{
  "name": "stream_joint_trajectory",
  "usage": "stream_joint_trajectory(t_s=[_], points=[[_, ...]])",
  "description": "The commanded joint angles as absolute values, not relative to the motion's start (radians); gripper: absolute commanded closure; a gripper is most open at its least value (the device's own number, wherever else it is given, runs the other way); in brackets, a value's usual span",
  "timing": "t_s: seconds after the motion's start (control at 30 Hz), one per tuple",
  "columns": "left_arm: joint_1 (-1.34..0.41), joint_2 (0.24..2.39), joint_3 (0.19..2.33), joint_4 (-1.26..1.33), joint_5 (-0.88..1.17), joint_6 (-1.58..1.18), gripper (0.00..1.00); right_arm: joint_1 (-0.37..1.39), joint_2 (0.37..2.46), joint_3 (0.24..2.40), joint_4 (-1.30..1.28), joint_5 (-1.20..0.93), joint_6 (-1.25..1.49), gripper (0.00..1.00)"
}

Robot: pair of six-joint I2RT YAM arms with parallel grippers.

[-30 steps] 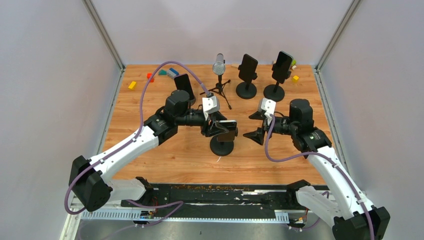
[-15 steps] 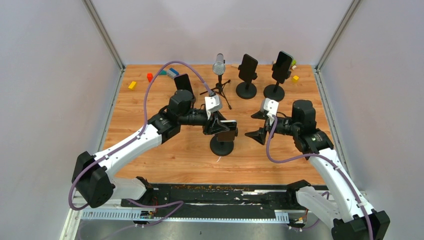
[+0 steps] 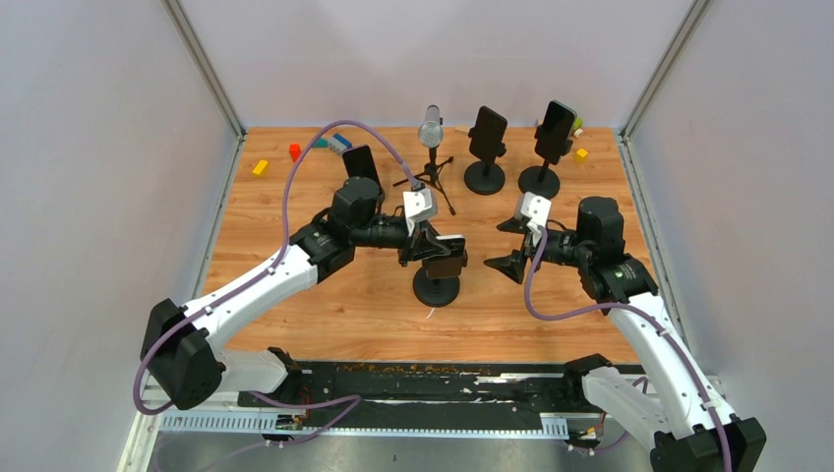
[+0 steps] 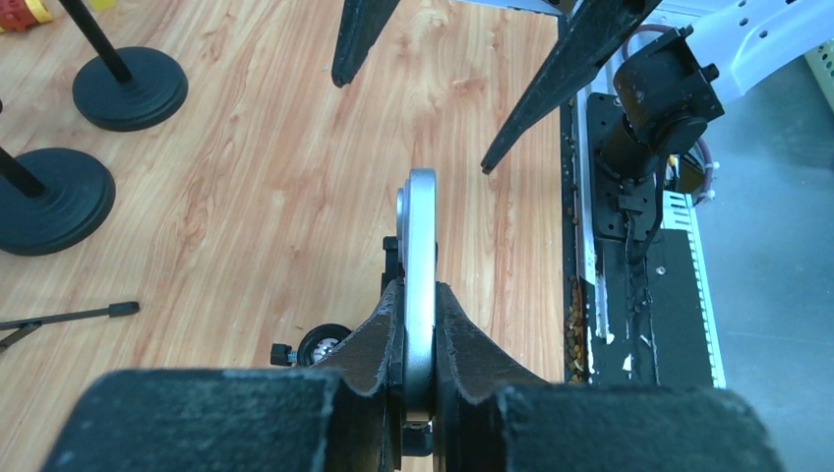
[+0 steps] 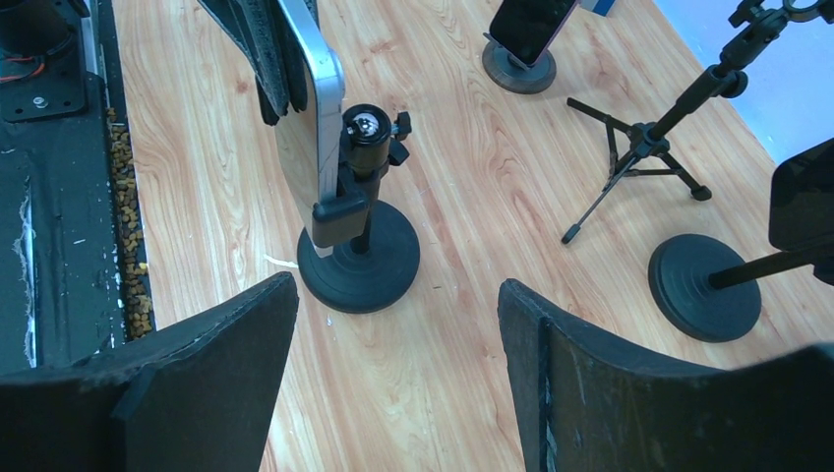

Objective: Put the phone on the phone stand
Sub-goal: Pick up the phone stand with the phone at the center of the board, then place the phone stand with the phone at the center of the board.

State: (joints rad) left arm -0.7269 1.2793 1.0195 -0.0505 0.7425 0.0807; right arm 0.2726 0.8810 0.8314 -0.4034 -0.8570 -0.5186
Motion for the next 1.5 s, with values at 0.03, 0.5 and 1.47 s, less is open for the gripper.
stream_joint_trajectory(t_s=[0.03,0.5,1.47], points=[[-0.717,1.203,1.077,-0.092,0.712,0.125,1.00,0.261,0.858,0.836,-0.380,-0.856,-0.533,0.25],[-0.489,1.062,1.106,-0.140,0.708,0.124,1.00,0.257,0.867,0.841,-0.379,-0.859,-0.528,0.25],[0.161,1.408,1.472,-0.205,0.892,0.188,1.00,0.256,0.868,0.842,-0.395,-0.842,-0.547,0.24]])
